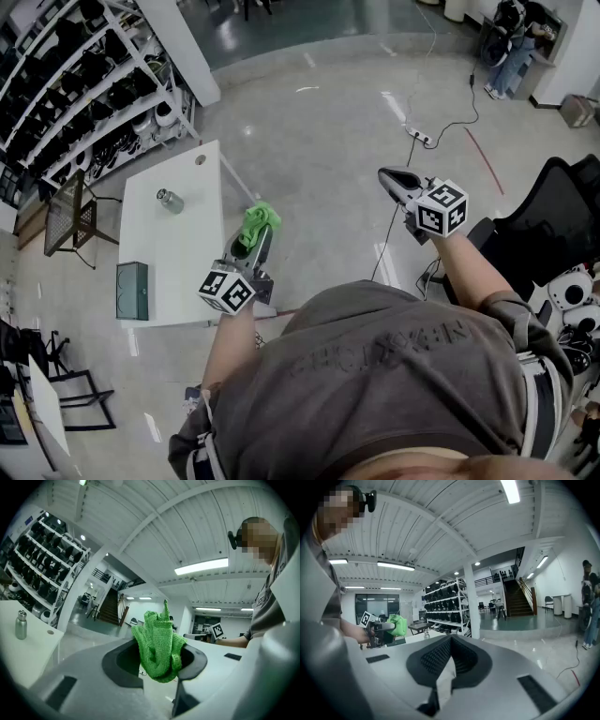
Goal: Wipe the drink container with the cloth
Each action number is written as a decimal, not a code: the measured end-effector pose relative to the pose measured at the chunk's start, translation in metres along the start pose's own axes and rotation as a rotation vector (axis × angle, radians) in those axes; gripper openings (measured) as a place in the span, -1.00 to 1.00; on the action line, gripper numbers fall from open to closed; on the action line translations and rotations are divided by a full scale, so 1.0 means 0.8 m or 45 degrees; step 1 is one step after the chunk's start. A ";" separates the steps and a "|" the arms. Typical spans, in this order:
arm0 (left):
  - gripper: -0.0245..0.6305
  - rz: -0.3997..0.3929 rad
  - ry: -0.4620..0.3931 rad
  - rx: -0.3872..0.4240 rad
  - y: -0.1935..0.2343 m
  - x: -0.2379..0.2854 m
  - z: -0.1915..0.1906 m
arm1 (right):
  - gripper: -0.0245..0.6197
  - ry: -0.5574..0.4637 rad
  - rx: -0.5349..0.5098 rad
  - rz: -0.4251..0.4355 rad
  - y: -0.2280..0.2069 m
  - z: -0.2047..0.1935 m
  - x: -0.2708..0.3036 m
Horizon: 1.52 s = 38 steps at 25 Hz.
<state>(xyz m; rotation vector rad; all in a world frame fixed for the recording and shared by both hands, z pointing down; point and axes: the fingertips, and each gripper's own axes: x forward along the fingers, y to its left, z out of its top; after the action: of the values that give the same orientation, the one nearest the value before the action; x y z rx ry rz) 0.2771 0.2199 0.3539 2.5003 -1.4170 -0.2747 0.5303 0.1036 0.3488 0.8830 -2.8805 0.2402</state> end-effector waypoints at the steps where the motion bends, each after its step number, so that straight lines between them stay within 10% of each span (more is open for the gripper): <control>1: -0.53 0.000 0.000 0.001 -0.002 0.002 0.000 | -0.96 -0.002 -0.002 0.002 -0.001 0.001 -0.001; 38: -0.53 0.128 -0.013 -0.045 -0.062 0.103 -0.023 | -0.95 -0.021 0.051 0.166 -0.100 0.005 -0.046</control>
<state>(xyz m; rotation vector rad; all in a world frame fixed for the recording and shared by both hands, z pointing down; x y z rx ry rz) 0.3650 0.1757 0.3528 2.3938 -1.5228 -0.2902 0.6056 0.0575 0.3485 0.7071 -2.9622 0.3050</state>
